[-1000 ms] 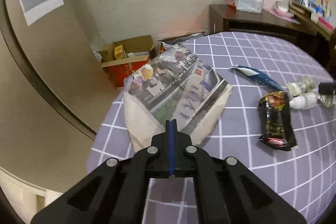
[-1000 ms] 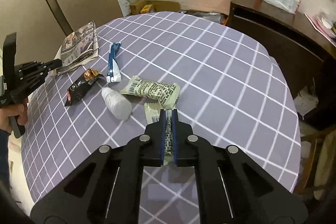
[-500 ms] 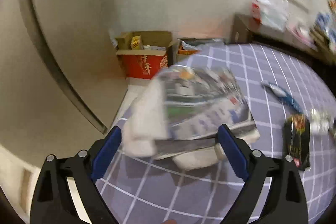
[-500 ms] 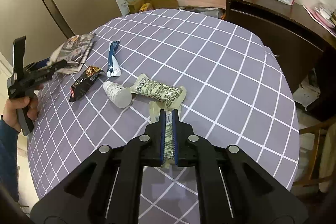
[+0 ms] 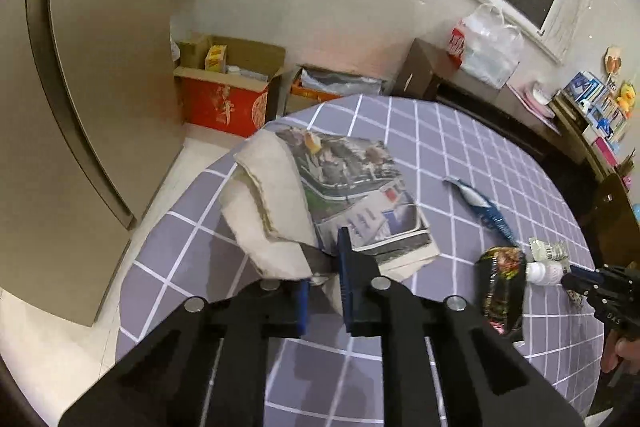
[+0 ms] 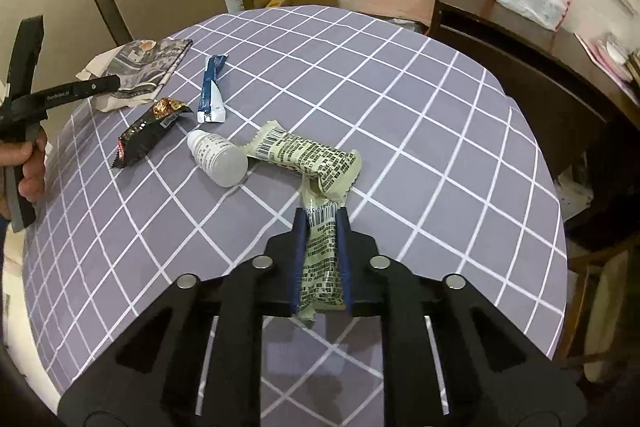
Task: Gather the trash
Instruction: 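Lift the newspaper bundle and green wrapper and turn both tools toward the bin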
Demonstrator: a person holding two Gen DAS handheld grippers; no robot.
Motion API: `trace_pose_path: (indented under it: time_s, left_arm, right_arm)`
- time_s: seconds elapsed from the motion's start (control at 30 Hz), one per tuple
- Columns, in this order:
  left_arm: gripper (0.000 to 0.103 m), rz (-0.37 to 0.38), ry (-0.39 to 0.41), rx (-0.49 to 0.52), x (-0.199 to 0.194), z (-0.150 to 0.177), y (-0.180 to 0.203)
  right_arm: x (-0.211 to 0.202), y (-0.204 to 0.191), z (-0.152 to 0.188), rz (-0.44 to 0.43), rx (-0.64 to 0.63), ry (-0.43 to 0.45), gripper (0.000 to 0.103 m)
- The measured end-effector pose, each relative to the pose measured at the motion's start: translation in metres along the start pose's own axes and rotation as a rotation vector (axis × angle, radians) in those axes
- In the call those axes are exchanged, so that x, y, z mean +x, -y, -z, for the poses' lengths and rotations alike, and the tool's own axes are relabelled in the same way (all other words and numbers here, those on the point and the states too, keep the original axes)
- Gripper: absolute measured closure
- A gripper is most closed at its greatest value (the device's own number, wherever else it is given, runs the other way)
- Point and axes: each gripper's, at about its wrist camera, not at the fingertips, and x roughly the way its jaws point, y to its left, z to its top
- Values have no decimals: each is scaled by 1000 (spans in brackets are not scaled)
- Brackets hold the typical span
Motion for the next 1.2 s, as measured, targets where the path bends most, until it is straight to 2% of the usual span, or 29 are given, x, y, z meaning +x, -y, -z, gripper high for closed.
trace_pose_path:
  time_s: [0.17, 0.43, 0.6, 0.7, 0.77, 0.83, 0.9, 0.93, 0.97, 1.0, 1.07, 1.2]
  left_arm:
    - [96, -7, 67, -1, -25, 4, 11]
    - [100, -34, 161, 68, -78, 11, 44]
    - [100, -47, 170, 131, -94, 18, 65]
    - [100, -38, 174, 135, -103, 24, 69]
    - [100, -44, 182, 138, -107, 25, 72]
    - [100, -41, 192, 133, -115, 28, 75]
    - [100, -42, 203, 137, -122, 31, 77]
    - [100, -41, 210, 140, -127, 31, 79]
    - [100, -40, 216, 142, -130, 31, 79]
    - [100, -39, 224, 142, -135, 32, 80]
    - [100, -35, 242, 143, -144, 33, 84]
    - [100, -21, 266, 160, -156, 32, 97]
  right_arm:
    - [-20, 22, 10, -43, 78, 27, 93]
    - [-44, 44, 27, -82, 158, 54, 93]
    - [-50, 38, 38, -119, 122, 29, 93]
    - [-47, 40, 45, -104, 128, 9, 86]
    - [-45, 42, 49, -87, 143, -6, 65]
    - [-44, 41, 53, -85, 143, -3, 52]
    - [-40, 32, 56, -49, 97, -8, 52]
    - [-40, 27, 57, -15, 62, -1, 59]
    - [-39, 23, 58, 19, 39, 3, 75]
    - [-39, 20, 59, 49, 18, 7, 81]
    - [-41, 24, 60, -23, 50, 0, 90]
    - [-51, 25, 65, -109, 75, 16, 91]
